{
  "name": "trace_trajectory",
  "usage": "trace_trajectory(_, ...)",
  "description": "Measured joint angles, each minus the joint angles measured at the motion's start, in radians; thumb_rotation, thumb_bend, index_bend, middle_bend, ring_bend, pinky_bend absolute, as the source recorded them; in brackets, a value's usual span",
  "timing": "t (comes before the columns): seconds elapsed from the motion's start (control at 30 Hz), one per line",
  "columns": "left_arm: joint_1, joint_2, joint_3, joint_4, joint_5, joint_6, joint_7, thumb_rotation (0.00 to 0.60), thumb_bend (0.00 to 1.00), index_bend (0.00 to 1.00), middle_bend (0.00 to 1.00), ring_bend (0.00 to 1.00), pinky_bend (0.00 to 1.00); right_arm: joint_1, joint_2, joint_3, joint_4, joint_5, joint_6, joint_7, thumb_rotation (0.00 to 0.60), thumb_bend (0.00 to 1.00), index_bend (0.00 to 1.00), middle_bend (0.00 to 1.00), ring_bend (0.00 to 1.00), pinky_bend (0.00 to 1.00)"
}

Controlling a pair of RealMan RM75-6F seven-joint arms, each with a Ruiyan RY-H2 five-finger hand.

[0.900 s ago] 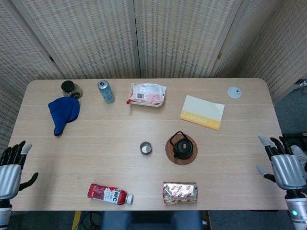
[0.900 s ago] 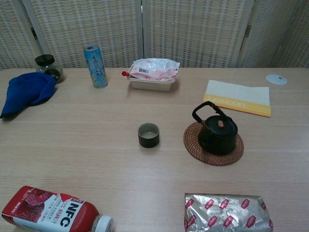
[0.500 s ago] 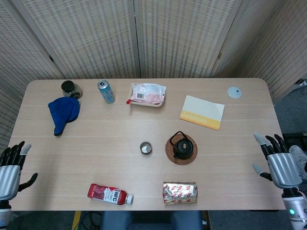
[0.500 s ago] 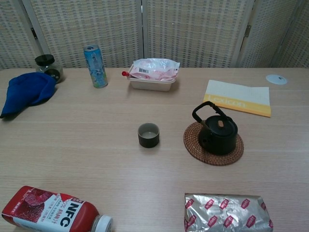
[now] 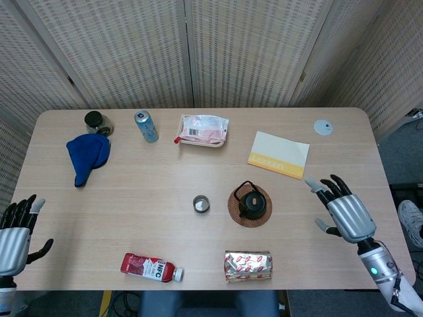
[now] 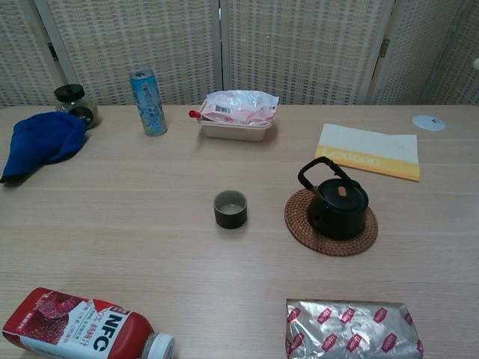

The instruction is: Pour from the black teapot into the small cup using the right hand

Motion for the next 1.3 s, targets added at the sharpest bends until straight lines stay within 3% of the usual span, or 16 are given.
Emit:
trace_trajectory(0.1, 0.0, -0.001, 0.002, -0.002, 0.0, -0.002, 0.003, 0.6, 0.26, 0.0, 0.0, 0.0, 0.0, 0.058, -0.005, 0.019, -0.009, 0.005, -0.062, -0.025, 0.6, 0.31, 0.08, 0.29, 0.13, 0.09)
trace_trajectory(0.27, 0.0, -0.001, 0.005, -0.004, 0.003, -0.005, 0.008, 0.6, 0.26, 0.0, 0.0, 0.0, 0.0, 0.148, -0.037, 0.051, -0.01, 0.033, -0.161, -0.04, 0.6, 0.34, 0.08, 0.32, 0.13, 0.09)
trace_trajectory(0.67, 0.013, -0.004, 0.009, 0.004, 0.001, 0.008, 0.003, 0.6, 0.26, 0.0, 0.0, 0.0, 0.0, 0.359, -0.163, 0.111, 0.079, 0.171, -0.403, -0.064, 0.6, 0.36, 0.21, 0.37, 0.13, 0.09)
trace_trajectory(0.93, 0.015, -0.009, 0.01, 0.018, -0.005, 0.003, -0.007, 0.6, 0.26, 0.0, 0.0, 0.0, 0.0, 0.455, -0.241, 0.127, 0.144, 0.236, -0.49, -0.081, 0.6, 0.36, 0.21, 0.37, 0.13, 0.09)
trace_trajectory(1.13, 0.017, -0.009, 0.008, 0.027, -0.009, 0.002, -0.015, 0.6, 0.26, 0.0, 0.0, 0.0, 0.0, 0.517, -0.294, 0.131, 0.202, 0.284, -0.543, -0.092, 0.6, 0.36, 0.21, 0.29, 0.13, 0.09)
trace_trajectory(1.3, 0.017, -0.007, 0.008, 0.03, -0.014, -0.002, -0.018, 0.6, 0.26, 0.0, 0.0, 0.0, 0.0, 0.555, -0.319, 0.128, 0.227, 0.334, -0.584, -0.107, 0.6, 0.34, 0.21, 0.28, 0.13, 0.09)
